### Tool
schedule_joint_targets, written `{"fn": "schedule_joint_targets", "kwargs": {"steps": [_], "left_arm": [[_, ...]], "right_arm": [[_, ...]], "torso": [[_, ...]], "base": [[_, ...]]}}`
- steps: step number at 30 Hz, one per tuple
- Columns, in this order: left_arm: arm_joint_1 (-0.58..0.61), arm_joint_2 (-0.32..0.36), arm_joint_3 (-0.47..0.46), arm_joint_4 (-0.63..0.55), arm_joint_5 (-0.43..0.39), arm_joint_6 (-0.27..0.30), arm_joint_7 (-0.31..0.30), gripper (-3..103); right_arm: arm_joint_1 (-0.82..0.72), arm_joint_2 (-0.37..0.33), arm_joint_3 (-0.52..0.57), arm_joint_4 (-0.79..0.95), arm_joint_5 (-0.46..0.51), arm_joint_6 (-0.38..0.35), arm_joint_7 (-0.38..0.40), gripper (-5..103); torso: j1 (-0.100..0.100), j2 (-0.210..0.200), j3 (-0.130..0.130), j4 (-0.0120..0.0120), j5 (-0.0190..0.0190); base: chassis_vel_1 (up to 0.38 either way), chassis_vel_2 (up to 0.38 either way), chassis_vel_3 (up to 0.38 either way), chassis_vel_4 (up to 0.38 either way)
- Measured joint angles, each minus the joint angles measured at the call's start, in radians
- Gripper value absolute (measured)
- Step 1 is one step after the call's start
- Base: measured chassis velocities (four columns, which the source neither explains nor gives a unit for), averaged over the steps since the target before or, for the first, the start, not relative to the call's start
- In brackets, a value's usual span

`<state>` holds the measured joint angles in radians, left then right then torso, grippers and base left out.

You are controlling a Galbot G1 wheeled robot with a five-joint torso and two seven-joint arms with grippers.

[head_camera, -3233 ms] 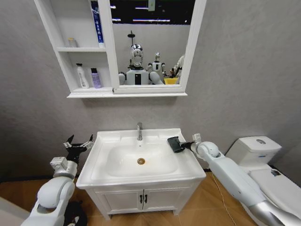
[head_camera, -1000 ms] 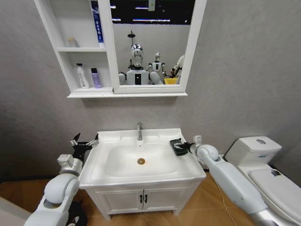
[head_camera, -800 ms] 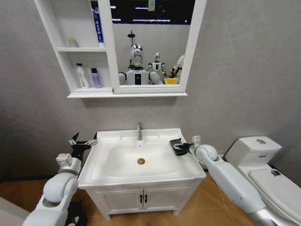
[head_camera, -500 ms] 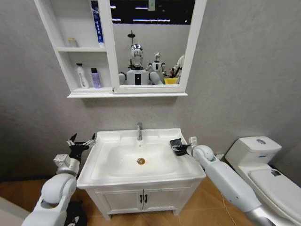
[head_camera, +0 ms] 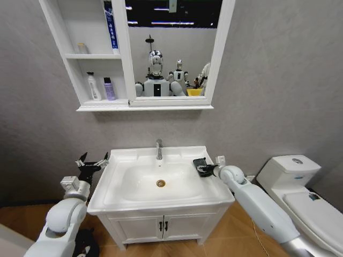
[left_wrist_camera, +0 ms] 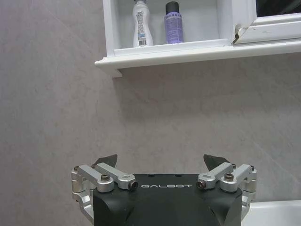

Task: Move facial cleanser and shampoo from washbasin to cabinet, then wipe washbasin with towel.

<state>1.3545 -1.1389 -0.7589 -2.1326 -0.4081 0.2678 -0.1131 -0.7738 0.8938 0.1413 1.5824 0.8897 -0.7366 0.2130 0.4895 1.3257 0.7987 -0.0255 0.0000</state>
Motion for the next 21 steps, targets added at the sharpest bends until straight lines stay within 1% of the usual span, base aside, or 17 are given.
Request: {"fn": "schedule_joint_targets", "kwargs": {"steps": [1, 2, 5, 6, 8, 10, 13, 14, 16, 17, 18, 19, 21], "left_arm": [[0.000, 0.001, -0.002, -0.001, -0.002, 0.000, 0.000, 100], [0.000, 0.001, -0.002, -0.001, -0.002, 0.000, 0.000, 100], [-0.003, 0.001, -0.002, -0.001, -0.004, 0.000, 0.000, 100], [-0.003, 0.001, -0.002, -0.001, -0.004, 0.000, 0.000, 100], [-0.006, 0.000, 0.005, -0.003, -0.004, 0.000, -0.001, 100], [-0.007, 0.000, 0.007, -0.003, -0.004, 0.000, -0.002, 100], [-0.008, -0.001, 0.010, -0.004, -0.002, 0.001, -0.003, 100], [-0.008, -0.001, 0.010, -0.004, -0.002, 0.001, -0.003, 100], [-0.008, -0.001, 0.010, -0.004, -0.001, 0.002, -0.003, 100], [-0.008, -0.001, 0.010, -0.004, 0.000, 0.002, -0.003, 100], [-0.008, -0.001, 0.010, -0.004, 0.000, 0.002, -0.003, 100], [-0.008, -0.001, 0.011, -0.004, 0.001, 0.002, -0.003, 100], [-0.008, -0.001, 0.013, -0.004, 0.002, 0.003, -0.003, 100]], "right_arm": [[-0.006, 0.000, 0.005, -0.002, -0.006, 0.000, -0.004, 64], [-0.006, 0.000, 0.005, -0.002, -0.006, 0.000, -0.004, 64], [-0.022, -0.002, 0.014, 0.000, -0.012, 0.001, -0.009, 47], [-0.022, -0.002, 0.014, 0.000, -0.012, 0.001, -0.009, 47], [-0.029, -0.003, 0.017, 0.003, -0.013, 0.001, -0.011, 37], [-0.031, -0.003, 0.018, 0.005, -0.014, 0.001, -0.012, 37], [-0.034, -0.007, 0.024, 0.006, -0.018, 0.001, -0.022, 20], [-0.034, -0.007, 0.024, 0.006, -0.018, 0.001, -0.022, 20], [-0.034, -0.009, 0.027, 0.008, -0.024, 0.001, -0.027, 9], [-0.034, -0.009, 0.029, 0.013, -0.025, 0.001, -0.028, 6], [-0.034, -0.009, 0.029, 0.013, -0.025, 0.001, -0.028, 6], [-0.035, -0.010, 0.033, 0.022, -0.027, 0.004, -0.029, 3], [-0.037, -0.011, 0.037, 0.033, -0.029, 0.010, -0.030, 3]], "torso": [[0.000, 0.000, 0.000, 0.0000, 0.0000], [0.000, 0.000, 0.000, 0.0000, 0.0000], [0.000, 0.000, 0.000, 0.0000, -0.0001], [0.000, 0.000, 0.000, 0.0000, -0.0001], [0.000, 0.000, 0.000, 0.0000, -0.0001], [0.000, 0.000, 0.000, 0.0000, -0.0001], [0.000, 0.000, 0.000, 0.0000, 0.0000], [0.000, 0.000, 0.000, 0.0000, 0.0000], [0.000, 0.000, 0.000, 0.0000, 0.0000], [0.000, 0.000, 0.000, -0.0001, 0.0000], [0.000, 0.000, 0.000, -0.0001, 0.0000], [0.000, 0.000, 0.000, -0.0001, 0.0002], [0.000, 0.000, 0.000, -0.0001, 0.0002]], "base": [[0.000, 0.000, 0.000, 0.000], [0.000, 0.000, 0.000, 0.000], [0.000, 0.000, 0.000, 0.000], [0.000, 0.000, 0.000, 0.000], [0.000, 0.000, 0.000, 0.000], [0.000, 0.000, 0.000, 0.000], [0.000, 0.000, 0.000, 0.000], [0.000, 0.000, 0.000, 0.000], [0.000, 0.000, 0.000, 0.000], [0.000, 0.000, 0.000, 0.000], [0.000, 0.000, 0.000, 0.000], [0.000, 0.000, 0.000, 0.000], [0.000, 0.000, 0.000, 0.000]]}}
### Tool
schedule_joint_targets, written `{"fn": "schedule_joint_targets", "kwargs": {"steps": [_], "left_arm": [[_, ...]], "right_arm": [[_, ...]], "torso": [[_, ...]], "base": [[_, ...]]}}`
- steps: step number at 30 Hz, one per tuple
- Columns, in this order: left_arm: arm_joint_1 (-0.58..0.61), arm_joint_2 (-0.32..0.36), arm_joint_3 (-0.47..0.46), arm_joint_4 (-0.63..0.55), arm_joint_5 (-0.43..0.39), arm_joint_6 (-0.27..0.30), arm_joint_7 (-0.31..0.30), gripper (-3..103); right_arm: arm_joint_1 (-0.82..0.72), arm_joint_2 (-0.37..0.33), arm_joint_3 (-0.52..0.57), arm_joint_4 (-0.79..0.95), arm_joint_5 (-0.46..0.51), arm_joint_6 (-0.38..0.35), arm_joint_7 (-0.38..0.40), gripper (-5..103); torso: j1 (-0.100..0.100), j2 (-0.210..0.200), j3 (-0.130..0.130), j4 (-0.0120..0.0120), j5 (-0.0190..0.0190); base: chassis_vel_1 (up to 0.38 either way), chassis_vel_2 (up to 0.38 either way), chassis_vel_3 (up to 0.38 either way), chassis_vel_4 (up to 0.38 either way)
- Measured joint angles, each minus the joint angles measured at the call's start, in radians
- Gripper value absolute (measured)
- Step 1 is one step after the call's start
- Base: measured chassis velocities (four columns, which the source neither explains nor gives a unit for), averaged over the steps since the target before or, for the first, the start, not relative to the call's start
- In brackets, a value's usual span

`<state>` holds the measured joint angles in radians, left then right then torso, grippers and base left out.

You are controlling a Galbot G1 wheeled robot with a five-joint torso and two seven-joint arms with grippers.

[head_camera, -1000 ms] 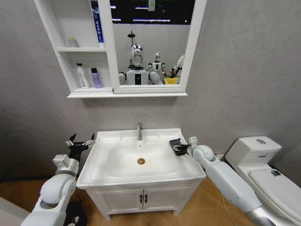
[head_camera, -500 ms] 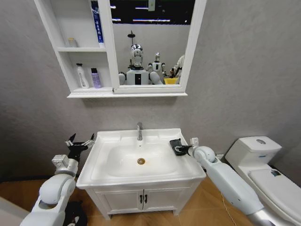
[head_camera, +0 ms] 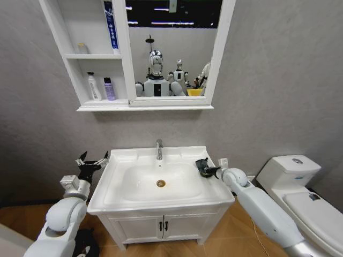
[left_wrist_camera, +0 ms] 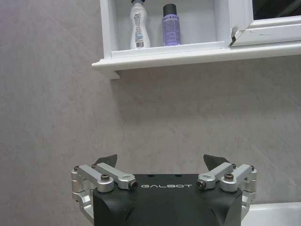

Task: Move facial cleanser and shampoo from washbasin to cabinet, then wipe washbasin with towel.

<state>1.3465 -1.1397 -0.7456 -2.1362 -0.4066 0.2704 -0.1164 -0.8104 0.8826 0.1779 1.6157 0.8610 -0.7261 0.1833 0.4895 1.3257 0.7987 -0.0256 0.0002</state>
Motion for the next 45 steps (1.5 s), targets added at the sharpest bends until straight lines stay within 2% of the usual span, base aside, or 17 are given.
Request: {"fn": "schedule_joint_targets", "kwargs": {"steps": [3, 6, 9, 16, 17, 18, 19, 20, 22, 30, 35, 39, 45], "left_arm": [[0.001, -0.003, 0.007, -0.001, 0.006, 0.000, -0.001, 100], [0.003, -0.008, 0.016, -0.005, 0.012, 0.002, -0.004, 100], [0.011, -0.008, 0.016, -0.014, 0.014, 0.006, -0.008, 100], [0.037, 0.000, 0.004, -0.038, 0.008, 0.015, -0.016, 100], [0.046, 0.004, -0.002, -0.044, 0.004, 0.016, -0.017, 100], [0.066, 0.013, -0.015, -0.056, -0.002, 0.018, -0.018, 100], [0.066, 0.013, -0.015, -0.056, -0.002, 0.018, -0.018, 100], [0.088, 0.027, -0.030, -0.071, -0.014, 0.022, -0.023, 100], [0.114, 0.056, -0.049, -0.103, -0.049, 0.040, -0.054, 100], [0.142, 0.087, -0.061, -0.132, -0.095, 0.062, -0.109, 100], [0.147, 0.139, -0.050, -0.133, -0.167, 0.064, -0.180, 100], [0.146, 0.153, -0.082, -0.115, -0.182, 0.065, -0.183, 100], [0.139, 0.130, -0.101, -0.101, -0.178, 0.064, -0.173, 100]], "right_arm": [[0.000, -0.004, 0.011, 0.047, 0.017, 0.007, 0.006, 3], [0.022, -0.008, -0.003, 0.120, 0.115, -0.002, 0.073, 3], [0.042, -0.009, -0.032, 0.159, 0.165, -0.007, 0.119, 3], [0.056, 0.011, -0.070, 0.183, 0.222, -0.009, 0.204, 3], [0.057, 0.018, -0.081, 0.187, 0.239, -0.009, 0.232, 3], [0.058, 0.035, -0.102, 0.200, 0.292, -0.009, 0.307, 3], [0.058, 0.035, -0.102, 0.200, 0.292, -0.009, 0.307, 3], [0.057, 0.055, -0.129, 0.214, 0.350, -0.009, 0.388, 3], [0.058, 0.079, -0.164, 0.197, 0.369, -0.010, 0.439, 3], [0.067, 0.088, -0.193, 0.121, 0.369, -0.009, 0.450, 3], [0.110, 0.091, -0.254, 0.071, 0.404, -0.010, 0.461, 3], [0.142, 0.097, -0.300, 0.026, 0.406, -0.010, 0.457, 3], [0.169, 0.107, -0.342, -0.003, 0.423, -0.009, 0.483, 3]], "torso": [[0.000, 0.000, 0.000, 0.0000, -0.0002], [0.000, 0.000, 0.000, 0.0001, -0.0004], [0.000, 0.000, 0.000, 0.0002, -0.0005], [0.000, 0.000, 0.000, 0.0002, -0.0004], [0.000, 0.000, 0.000, 0.0003, 0.0000], [0.000, 0.000, 0.000, 0.0000, -0.0003], [0.000, 0.000, 0.000, 0.0000, -0.0003], [0.000, 0.000, 0.000, 0.0004, -0.0002], [0.000, 0.000, 0.000, 0.0002, -0.0003], [0.000, 0.000, 0.000, 0.0001, -0.0003], [0.000, 0.000, 0.000, 0.0001, -0.0002], [0.000, 0.000, 0.000, 0.0002, -0.0003], [0.000, 0.000, 0.000, 0.0001, -0.0003]], "base": [[0.000, 0.000, 0.000, 0.000], [0.000, 0.000, 0.000, 0.000], [0.000, 0.000, 0.000, 0.000], [0.000, 0.000, 0.000, 0.000], [0.000, 0.000, 0.000, 0.000], [0.000, 0.000, 0.000, 0.000], [0.000, 0.000, 0.000, 0.000], [0.000, 0.000, 0.000, 0.000], [0.000, 0.000, 0.000, 0.000], [0.000, 0.000, 0.000, 0.000], [0.000, 0.000, 0.000, 0.000], [0.000, 0.000, 0.000, 0.000], [0.000, 0.000, 0.000, 0.000]]}}
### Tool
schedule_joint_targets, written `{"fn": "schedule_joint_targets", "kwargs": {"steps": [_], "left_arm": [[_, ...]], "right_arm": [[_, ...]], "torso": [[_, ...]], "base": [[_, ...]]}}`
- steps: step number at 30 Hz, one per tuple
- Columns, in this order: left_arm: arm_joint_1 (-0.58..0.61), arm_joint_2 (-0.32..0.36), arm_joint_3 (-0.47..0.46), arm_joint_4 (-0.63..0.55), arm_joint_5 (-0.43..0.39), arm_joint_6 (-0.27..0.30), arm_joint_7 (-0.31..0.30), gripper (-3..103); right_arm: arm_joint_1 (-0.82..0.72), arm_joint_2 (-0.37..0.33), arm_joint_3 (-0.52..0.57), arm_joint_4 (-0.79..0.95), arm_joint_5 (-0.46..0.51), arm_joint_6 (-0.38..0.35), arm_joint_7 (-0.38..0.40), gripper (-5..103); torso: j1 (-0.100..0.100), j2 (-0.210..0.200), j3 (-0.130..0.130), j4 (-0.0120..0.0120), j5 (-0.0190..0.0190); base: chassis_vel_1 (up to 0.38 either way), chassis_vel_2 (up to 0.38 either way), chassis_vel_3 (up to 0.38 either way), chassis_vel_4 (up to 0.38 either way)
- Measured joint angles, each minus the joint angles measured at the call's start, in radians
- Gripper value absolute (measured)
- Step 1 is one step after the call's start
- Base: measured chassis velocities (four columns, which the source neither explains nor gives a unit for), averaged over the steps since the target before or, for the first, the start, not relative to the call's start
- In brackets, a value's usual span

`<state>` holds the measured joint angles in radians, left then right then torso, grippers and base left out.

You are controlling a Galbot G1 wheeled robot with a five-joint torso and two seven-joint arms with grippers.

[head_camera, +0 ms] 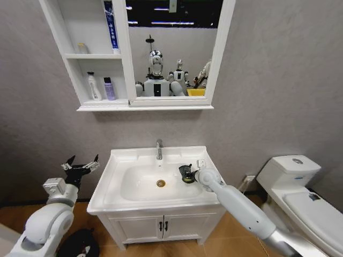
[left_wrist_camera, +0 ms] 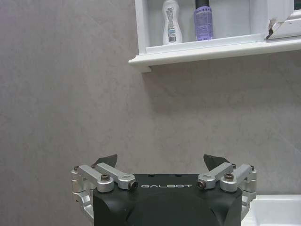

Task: Move facial cleanser and shampoo from washbasin to cabinet, then wipe washbasin with towel.

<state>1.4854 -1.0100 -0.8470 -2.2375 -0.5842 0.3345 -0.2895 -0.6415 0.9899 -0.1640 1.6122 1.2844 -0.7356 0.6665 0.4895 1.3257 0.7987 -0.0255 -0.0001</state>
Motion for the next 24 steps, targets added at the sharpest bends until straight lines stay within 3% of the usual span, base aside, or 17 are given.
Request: {"fn": "schedule_joint_targets", "kwargs": {"steps": [11, 24], "left_arm": [[-0.003, -0.022, 0.023, -0.007, 0.018, -0.003, 0.004, 100], [0.003, -0.013, 0.012, -0.025, 0.015, -0.003, 0.005, 100]], "right_arm": [[-0.003, 0.014, -0.012, -0.061, -0.008, 0.000, -0.015, 3], [-0.016, 0.084, -0.012, -0.132, -0.056, 0.000, -0.079, 3]], "torso": [[0.000, 0.000, 0.000, 0.0000, 0.0001], [0.000, 0.000, 0.000, 0.0001, 0.0000]], "base": [[0.000, 0.000, 0.000, 0.000], [0.000, 0.000, 0.000, 0.000]]}}
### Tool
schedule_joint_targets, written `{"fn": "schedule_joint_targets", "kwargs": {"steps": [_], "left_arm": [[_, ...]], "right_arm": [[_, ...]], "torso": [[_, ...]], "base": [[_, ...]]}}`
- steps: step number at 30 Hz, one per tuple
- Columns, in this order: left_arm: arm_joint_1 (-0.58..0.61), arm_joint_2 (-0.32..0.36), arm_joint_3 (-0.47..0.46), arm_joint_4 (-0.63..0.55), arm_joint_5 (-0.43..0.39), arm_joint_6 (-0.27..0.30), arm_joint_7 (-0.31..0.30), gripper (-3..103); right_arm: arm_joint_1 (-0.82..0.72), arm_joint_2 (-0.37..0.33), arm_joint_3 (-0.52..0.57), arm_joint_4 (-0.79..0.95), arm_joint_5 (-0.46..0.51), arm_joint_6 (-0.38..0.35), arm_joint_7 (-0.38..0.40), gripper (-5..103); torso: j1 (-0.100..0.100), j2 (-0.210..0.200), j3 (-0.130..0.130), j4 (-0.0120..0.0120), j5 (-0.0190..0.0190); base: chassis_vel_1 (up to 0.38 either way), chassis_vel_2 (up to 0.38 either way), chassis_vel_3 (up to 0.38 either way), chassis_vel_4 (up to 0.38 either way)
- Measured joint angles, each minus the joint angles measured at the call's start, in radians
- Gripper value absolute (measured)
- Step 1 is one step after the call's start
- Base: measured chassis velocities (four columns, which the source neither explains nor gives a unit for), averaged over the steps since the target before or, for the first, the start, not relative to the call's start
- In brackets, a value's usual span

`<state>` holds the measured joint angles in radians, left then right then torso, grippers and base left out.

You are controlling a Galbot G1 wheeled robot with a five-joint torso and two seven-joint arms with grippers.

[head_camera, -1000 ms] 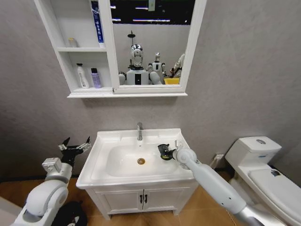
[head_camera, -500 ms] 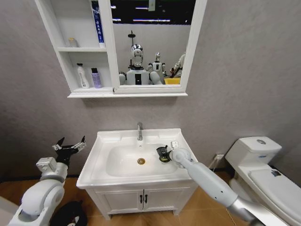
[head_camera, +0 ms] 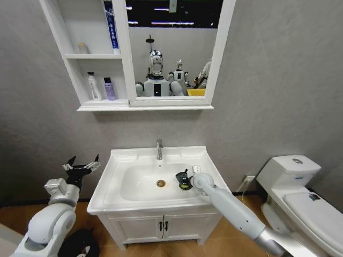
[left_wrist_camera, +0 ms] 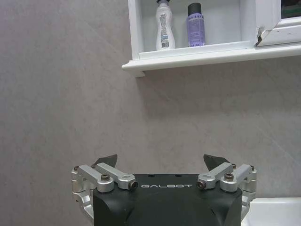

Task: Move facial cleanser and shampoo from washbasin to cabinet, then wipe washbasin with towel.

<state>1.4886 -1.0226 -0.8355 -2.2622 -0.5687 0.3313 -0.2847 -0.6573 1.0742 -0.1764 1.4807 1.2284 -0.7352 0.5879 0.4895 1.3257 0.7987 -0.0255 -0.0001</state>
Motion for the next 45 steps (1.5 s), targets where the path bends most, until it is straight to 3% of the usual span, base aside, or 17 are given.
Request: {"fn": "schedule_joint_targets", "kwargs": {"steps": [13, 23, 33, 45], "left_arm": [[0.029, 0.008, -0.045, -0.027, -0.016, 0.000, 0.003, 100], [0.051, 0.013, -0.080, -0.042, -0.032, 0.001, 0.003, 100], [0.096, -0.001, -0.123, -0.071, -0.037, 0.001, 0.013, 100], [0.122, 0.004, -0.157, -0.092, -0.055, 0.002, 0.015, 100]], "right_arm": [[0.019, 0.110, -0.006, -0.085, -0.066, 0.000, -0.094, 3], [0.025, 0.178, -0.012, -0.134, -0.084, 0.000, -0.122, 3], [0.050, 0.235, -0.031, -0.213, -0.159, 0.032, -0.268, 3], [0.064, 0.270, -0.059, -0.261, -0.177, 0.098, -0.397, 3]], "torso": [[0.000, 0.000, 0.000, 0.0000, 0.0000], [0.000, 0.000, 0.000, 0.0000, -0.0001], [0.000, 0.000, 0.000, 0.0000, 0.0000], [0.000, 0.000, 0.000, 0.0000, 0.0000]], "base": [[0.000, 0.000, 0.000, 0.000], [0.000, 0.000, 0.000, 0.000], [0.000, 0.000, 0.000, 0.000], [0.000, 0.000, 0.000, 0.000]]}}
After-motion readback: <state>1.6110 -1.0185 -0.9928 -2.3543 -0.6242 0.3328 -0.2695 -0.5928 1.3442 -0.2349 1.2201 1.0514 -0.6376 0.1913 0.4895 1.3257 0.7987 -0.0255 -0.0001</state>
